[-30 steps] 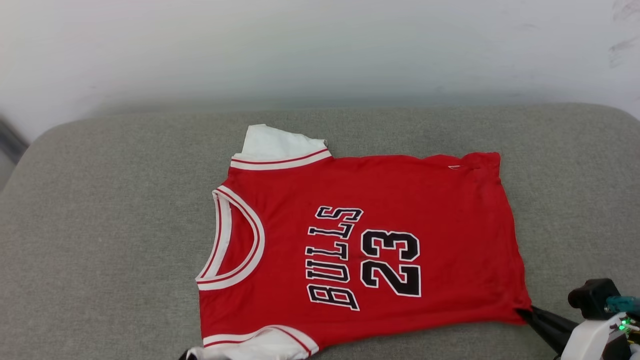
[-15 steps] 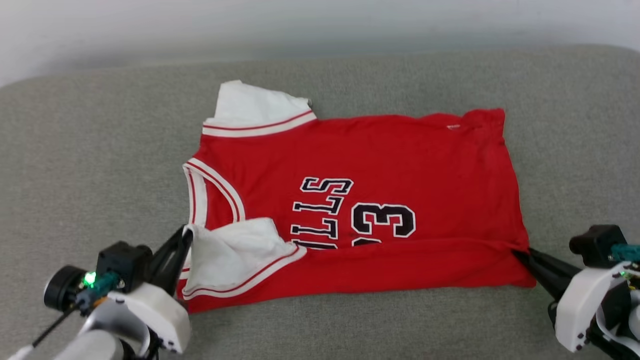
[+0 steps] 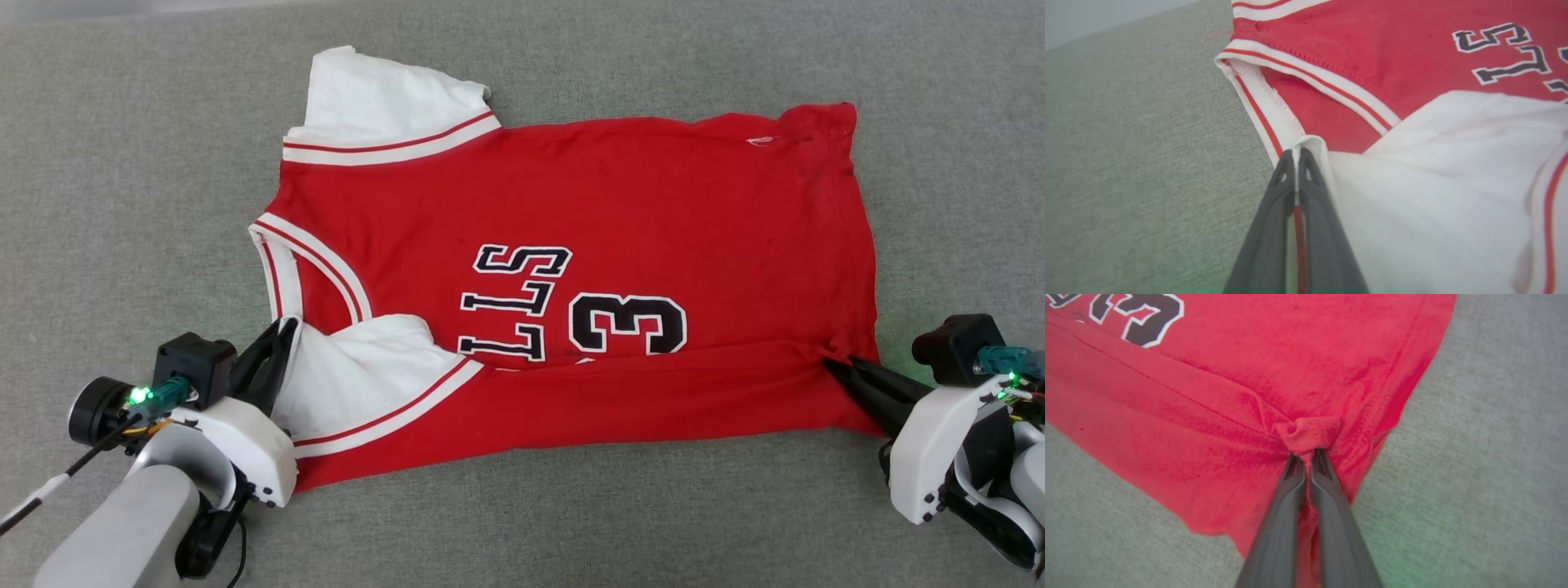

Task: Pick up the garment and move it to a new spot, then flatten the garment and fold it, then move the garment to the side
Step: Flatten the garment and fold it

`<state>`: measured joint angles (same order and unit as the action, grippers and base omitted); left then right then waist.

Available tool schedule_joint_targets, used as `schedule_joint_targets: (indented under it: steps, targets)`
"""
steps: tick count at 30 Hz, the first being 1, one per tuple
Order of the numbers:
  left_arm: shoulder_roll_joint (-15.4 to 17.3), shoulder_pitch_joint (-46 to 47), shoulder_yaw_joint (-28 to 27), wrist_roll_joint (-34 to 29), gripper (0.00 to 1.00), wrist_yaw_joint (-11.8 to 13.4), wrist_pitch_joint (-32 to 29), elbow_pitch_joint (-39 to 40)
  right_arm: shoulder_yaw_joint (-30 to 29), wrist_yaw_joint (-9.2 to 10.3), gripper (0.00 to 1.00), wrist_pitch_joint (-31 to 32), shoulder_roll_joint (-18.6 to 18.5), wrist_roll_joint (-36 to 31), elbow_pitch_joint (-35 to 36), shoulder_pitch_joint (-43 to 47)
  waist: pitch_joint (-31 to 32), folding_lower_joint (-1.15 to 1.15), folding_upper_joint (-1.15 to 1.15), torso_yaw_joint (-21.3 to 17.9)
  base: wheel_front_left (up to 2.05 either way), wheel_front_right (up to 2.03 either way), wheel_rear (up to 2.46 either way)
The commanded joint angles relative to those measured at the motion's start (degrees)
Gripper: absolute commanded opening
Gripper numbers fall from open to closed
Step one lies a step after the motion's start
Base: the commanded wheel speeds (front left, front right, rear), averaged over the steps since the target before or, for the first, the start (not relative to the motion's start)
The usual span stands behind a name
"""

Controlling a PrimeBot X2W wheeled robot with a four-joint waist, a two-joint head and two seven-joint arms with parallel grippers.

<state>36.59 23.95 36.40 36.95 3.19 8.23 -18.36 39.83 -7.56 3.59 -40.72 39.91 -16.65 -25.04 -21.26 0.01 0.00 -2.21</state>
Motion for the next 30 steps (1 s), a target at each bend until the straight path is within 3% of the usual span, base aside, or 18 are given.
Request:
schedule_joint_targets:
  steps: [1, 5, 6, 7, 8, 13, 18, 25, 30]
  targets:
    - [-0.4, 0.7, 0.4, -0.5, 0.0, -0.4, -0.2, -0.8, 0.8, 0.14, 0.0, 0.9, 0.6, -0.4, -1.5, 0.2, -0.1, -0.01, 0.0, 0.1, 0.0, 0.0, 0.0]
    - [-2.5, 1.7, 1.4, 0.0, 0.0, -2.2, 0.9, -5.6, 1.2, 0.1, 0.0, -0.1, 1.8, 0.0, -2.0, 0.2, 1.2, -0.01, 0.0, 0.6, 0.0, 0.0, 0.0]
    - [-2.7, 1.8, 1.5, 0.1, 0.28, -2.6, 1.1, -6.5, 0.8, 0.09, 0.07, -0.4, 1.9, 0.3, -1.9, 0.4, 1.8, -0.01, 0.0, 0.8, 0.0, 0.0, 0.0]
    - [-2.6, 2.0, 1.5, 0.1, 1.0, -2.6, 1.3, -7.3, 0.5, 0.09, 0.42, -0.4, 2.0, 0.7, -1.6, 0.8, 2.4, -0.01, 0.0, 1.0, 0.0, 0.0, 0.0]
    - [-2.7, 2.3, 1.4, 0.2, 1.0, -2.9, 1.6, -7.7, 0.2, 0.09, 1.0, -0.7, 1.9, 0.7, -1.1, 0.9, 3.1, -0.01, 0.0, 1.2, 0.0, 0.0, 0.0]
    - [-0.6, 3.9, 1.1, 0.4, 1.0, -3.7, -0.3, -7.1, -2.3, 0.09, 1.0, -1.6, 1.5, 0.8, 1.9, 2.4, 6.1, -0.01, 0.0, 2.1, 0.0, 0.0, 0.0]
    - [3.6, 6.0, 0.9, 1.5, 1.0, -4.4, -7.9, -1.4, -5.1, 0.09, 1.0, -0.4, 1.5, -0.2, 4.7, 4.4, 8.1, -0.01, 0.0, 3.1, 0.0, 0.0, 0.0]
    - [8.2, 9.8, 2.9, 7.3, 1.0, -6.5, -29.1, 7.8, -8.4, 0.09, 1.0, 2.0, 2.5, -1.9, 7.4, 6.5, 9.0, -0.01, 0.0, 4.4, 0.0, 0.0, 0.0]
    - [8.6, 12.0, 4.6, 15.0, 1.0, -7.8, -43.9, 11.1, -8.7, 0.09, 1.0, 4.5, 3.1, -2.4, 8.7, 6.8, 9.1, -0.01, 0.0, 4.6, 0.0, 0.0, 0.0]
